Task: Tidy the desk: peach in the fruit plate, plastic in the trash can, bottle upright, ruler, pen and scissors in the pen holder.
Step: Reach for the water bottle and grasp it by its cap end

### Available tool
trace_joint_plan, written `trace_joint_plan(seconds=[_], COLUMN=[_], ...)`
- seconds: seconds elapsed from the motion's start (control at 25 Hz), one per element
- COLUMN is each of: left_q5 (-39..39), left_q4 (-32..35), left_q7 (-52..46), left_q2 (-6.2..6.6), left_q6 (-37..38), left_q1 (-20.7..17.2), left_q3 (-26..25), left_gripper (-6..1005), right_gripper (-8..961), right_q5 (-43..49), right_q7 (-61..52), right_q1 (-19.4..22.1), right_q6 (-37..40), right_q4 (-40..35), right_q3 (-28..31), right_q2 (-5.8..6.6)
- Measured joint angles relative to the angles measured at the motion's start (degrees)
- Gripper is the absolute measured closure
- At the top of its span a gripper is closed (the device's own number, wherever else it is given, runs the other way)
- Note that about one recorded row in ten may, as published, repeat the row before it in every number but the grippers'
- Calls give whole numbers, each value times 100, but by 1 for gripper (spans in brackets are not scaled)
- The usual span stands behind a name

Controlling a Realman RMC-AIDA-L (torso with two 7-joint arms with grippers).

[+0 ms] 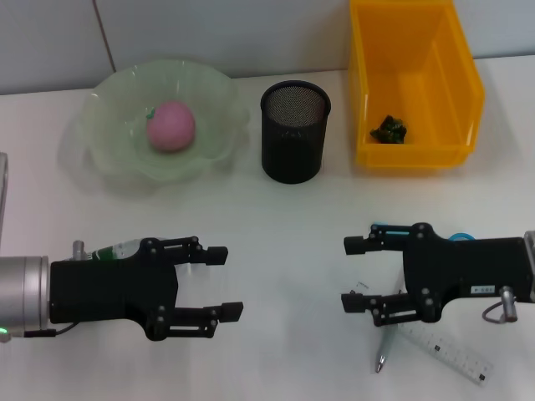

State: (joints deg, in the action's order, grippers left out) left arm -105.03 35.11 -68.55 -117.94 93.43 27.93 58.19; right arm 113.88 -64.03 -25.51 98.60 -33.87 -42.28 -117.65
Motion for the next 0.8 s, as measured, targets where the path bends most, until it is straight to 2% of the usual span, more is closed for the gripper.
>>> trace_joint_plan(seconds=[0.24, 0.52, 0.72, 0.76, 0.8], left_q5=[-2, -372, -1208, -1208, -1584], left_q4=[284, 1195, 1828, 1828, 1942], left_q7=[-268, -1166, -2325, -2325, -2771], left_q2=[-1, -4, -42, -42, -43], left_q6=[-17, -156, -232, -232, -251], left_q1=[4, 148, 684, 684, 930], left_q3=[7, 42, 76, 76, 113], left_gripper=[223, 224, 226, 226, 227], right_gripper=[167, 167, 166, 166, 166], right_q5=[70, 73, 73, 73, 72], right_q7=[164, 181, 183, 183, 183], right_q1=[40, 54, 63, 64, 64], right_q6=[-52, -174, -201, -201, -201], right_q4=[47, 52, 55, 55, 56], right_q3=[-52, -52, -51, -39, -23], right_q2=[-55, -56, -57, -56, -56])
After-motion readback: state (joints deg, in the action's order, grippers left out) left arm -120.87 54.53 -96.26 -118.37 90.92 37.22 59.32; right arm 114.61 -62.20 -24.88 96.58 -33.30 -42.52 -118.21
